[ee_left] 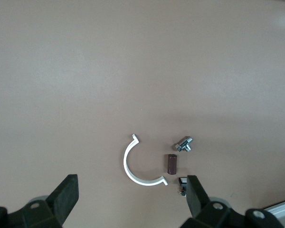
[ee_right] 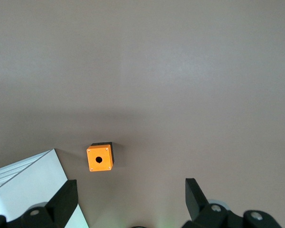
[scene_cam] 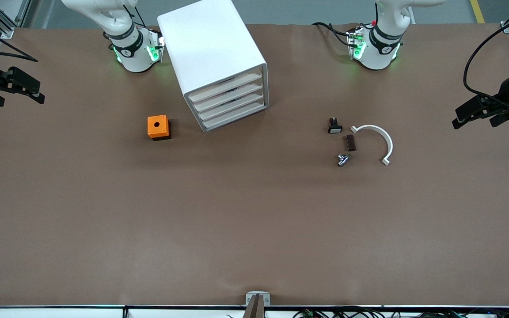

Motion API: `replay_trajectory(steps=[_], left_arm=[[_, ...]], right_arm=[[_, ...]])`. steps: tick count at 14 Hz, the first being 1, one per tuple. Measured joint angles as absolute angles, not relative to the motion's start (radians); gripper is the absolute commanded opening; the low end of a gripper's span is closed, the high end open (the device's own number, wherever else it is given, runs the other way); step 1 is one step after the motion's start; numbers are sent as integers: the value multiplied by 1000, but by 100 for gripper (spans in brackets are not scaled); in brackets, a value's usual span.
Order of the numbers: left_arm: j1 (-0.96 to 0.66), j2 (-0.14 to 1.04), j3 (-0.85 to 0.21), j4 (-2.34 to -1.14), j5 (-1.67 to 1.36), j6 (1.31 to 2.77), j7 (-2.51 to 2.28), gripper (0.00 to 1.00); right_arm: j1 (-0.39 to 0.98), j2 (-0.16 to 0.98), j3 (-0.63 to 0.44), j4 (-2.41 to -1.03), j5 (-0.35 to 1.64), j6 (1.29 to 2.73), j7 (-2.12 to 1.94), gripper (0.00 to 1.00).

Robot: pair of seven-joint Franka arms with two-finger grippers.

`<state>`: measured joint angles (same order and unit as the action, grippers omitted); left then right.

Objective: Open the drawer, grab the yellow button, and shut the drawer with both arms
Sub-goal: 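Reach the left gripper to the drawer handle while the right gripper approaches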

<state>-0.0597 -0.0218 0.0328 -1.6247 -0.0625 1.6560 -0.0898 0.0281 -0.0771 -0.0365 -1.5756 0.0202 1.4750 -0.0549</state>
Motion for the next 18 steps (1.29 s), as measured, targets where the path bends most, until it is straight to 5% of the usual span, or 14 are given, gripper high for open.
replay_trajectory(steps=[11,18], left_arm=[[-45,3,41,-1628,-62,1633,-90,100],[-55,199,36,-1636,-62,1633,-90,100]], right_arm=[[14,-78,-40,-1575,20,1488,-55,100],[13,-78,-39,-1575,-1,1482,-58,100]])
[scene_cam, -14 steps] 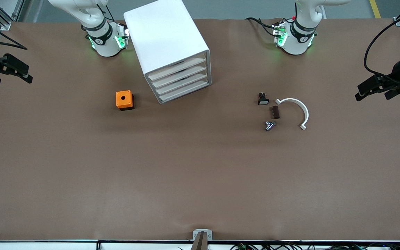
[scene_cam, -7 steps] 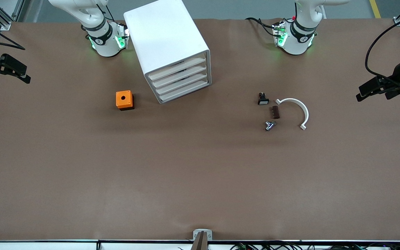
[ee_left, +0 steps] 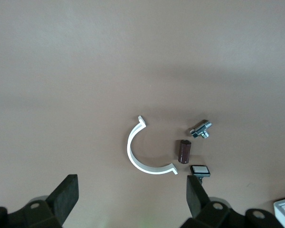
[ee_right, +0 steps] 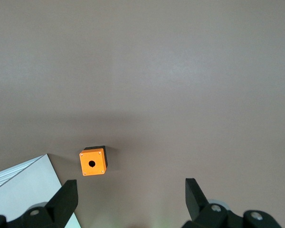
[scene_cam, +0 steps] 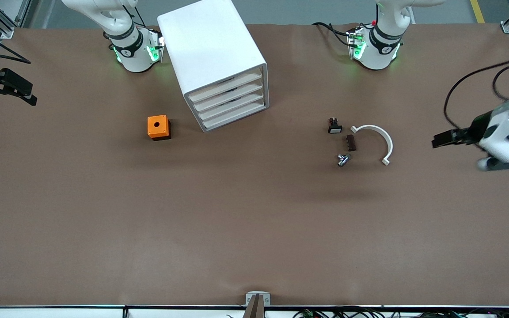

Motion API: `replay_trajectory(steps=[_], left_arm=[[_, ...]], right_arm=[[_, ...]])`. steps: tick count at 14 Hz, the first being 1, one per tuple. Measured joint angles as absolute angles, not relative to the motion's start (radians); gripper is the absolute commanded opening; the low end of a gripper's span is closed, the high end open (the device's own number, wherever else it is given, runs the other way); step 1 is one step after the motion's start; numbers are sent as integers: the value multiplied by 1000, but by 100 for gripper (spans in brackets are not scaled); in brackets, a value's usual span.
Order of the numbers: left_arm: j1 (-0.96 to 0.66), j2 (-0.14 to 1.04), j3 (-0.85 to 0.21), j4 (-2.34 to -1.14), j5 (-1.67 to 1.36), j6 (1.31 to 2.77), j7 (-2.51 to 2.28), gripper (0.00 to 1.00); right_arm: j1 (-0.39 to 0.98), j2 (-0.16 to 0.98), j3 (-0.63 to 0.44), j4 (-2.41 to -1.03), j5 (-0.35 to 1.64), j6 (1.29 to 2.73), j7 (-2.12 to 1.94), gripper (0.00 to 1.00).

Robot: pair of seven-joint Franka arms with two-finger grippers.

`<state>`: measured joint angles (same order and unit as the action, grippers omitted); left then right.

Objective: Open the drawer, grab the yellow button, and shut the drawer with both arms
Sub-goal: 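Reach the left gripper to the drawer handle while the right gripper approaches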

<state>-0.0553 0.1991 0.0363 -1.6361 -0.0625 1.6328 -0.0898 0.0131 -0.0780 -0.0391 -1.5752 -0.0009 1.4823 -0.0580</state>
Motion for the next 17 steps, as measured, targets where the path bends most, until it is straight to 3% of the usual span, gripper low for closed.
replay_trajectory(steps=[5,9,17], left_arm=[[-147,344,26,-1634,-63,1634,-173,100],[-263,424,8,-1573,-82,1619,-458,100],[-378,618,-49,-1409,-609,1503,-1358,100]], right_arm=[[13,-72,-41,-1578,-2,1447,-58,100],[11,2,-44,-1583,-4,1432,-58,100],[-39,161,-48,-1567,-7,1474,-60,100]])
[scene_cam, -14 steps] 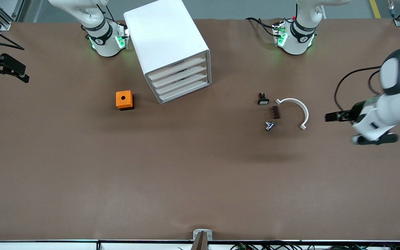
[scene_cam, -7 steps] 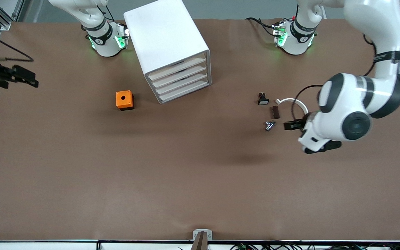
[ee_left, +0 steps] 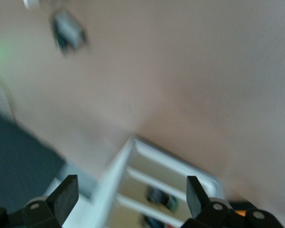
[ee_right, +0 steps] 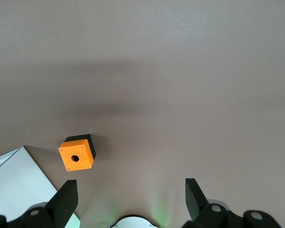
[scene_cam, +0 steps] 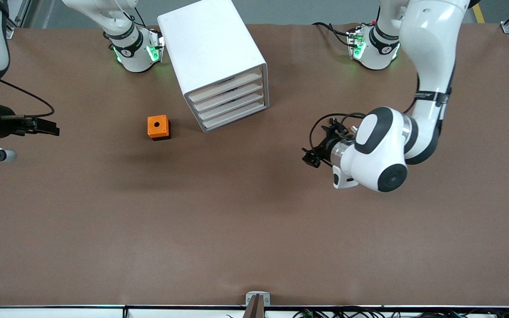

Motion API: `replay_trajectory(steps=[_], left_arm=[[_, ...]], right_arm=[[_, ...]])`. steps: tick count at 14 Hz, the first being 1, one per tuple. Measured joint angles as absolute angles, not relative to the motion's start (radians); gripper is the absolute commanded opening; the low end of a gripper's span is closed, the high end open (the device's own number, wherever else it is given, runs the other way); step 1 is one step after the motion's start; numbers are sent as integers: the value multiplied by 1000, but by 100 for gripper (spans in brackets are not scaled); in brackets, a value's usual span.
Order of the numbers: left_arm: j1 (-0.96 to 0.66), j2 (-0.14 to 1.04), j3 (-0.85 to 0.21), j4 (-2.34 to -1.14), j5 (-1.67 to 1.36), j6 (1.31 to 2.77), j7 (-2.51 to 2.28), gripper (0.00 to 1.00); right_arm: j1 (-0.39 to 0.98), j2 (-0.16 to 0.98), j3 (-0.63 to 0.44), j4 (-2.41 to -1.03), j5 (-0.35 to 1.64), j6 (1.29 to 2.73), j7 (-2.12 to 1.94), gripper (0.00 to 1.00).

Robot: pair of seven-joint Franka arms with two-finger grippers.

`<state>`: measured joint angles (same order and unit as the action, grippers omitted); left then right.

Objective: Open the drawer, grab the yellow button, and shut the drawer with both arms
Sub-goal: 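Reach the left gripper to the drawer handle while the right gripper approaches, then pull the drawer open with the left gripper while the right gripper reaches in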

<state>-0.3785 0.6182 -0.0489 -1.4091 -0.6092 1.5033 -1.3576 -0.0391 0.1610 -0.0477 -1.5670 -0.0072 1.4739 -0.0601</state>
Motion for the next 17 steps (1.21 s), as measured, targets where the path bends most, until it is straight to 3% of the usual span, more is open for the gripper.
replay_trajectory(steps=[5,9,12,15,17], left_arm=[[-403,711,-155,-1383,-795,1494,-1876,100],[-403,757,-179,-1377,-908,1431,-2136,100],[-403,801,-190,-1377,-955,1405,-2231,89],[-402,835,-235,-1376,-972,1401,-2274,73],[-408,840,-260,-1375,-983,1385,-2288,72]], right_arm=[[-44,169,-40,-1556,4,1471,17,100],[-37,169,-28,-1555,30,1467,157,100],[10,167,-23,-1555,38,1465,302,100],[65,167,-21,-1555,38,1461,439,100],[83,167,-21,-1557,38,1461,489,100]])
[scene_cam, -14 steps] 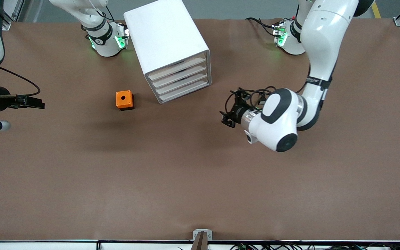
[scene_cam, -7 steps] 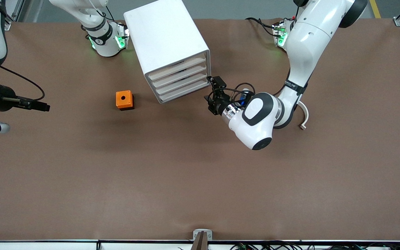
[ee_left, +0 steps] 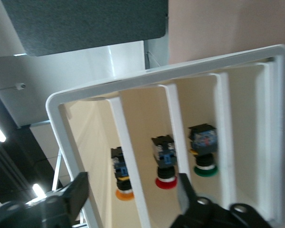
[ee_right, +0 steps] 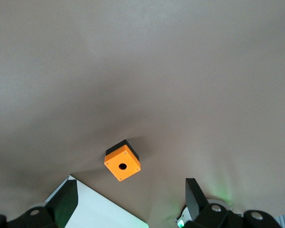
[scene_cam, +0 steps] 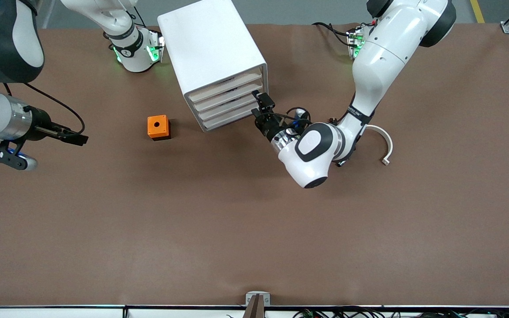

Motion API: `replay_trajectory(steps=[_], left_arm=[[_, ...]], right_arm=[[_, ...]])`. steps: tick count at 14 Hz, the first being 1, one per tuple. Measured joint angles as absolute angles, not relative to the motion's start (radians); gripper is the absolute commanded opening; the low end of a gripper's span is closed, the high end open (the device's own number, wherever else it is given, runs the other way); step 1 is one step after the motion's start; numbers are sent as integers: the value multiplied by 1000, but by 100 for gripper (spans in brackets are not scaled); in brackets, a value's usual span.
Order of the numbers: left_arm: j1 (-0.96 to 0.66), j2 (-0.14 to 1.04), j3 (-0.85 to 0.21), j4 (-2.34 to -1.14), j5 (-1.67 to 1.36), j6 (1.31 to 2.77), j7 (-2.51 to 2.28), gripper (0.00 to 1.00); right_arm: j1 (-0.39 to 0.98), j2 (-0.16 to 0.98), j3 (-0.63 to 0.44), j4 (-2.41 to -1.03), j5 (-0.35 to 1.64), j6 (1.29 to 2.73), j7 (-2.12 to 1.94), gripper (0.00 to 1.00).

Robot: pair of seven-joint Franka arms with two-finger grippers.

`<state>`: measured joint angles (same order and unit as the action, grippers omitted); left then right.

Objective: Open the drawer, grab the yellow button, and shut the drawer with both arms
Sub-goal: 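Pull the drawer open with the left gripper while the right gripper reaches in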

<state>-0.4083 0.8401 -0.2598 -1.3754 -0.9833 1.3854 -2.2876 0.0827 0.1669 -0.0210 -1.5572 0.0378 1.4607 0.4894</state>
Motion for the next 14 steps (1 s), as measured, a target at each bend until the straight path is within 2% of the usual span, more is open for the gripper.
replay_trajectory(steps=[6,14], left_arm=[[-460,842,-264,-1389,-985,1314,-2325,66],[-517,865,-263,-1396,-985,1312,-2350,29]], right_arm=[[187,167,-19,-1567,41,1484,726,100],[440,167,-14,-1599,95,1602,1207,100]])
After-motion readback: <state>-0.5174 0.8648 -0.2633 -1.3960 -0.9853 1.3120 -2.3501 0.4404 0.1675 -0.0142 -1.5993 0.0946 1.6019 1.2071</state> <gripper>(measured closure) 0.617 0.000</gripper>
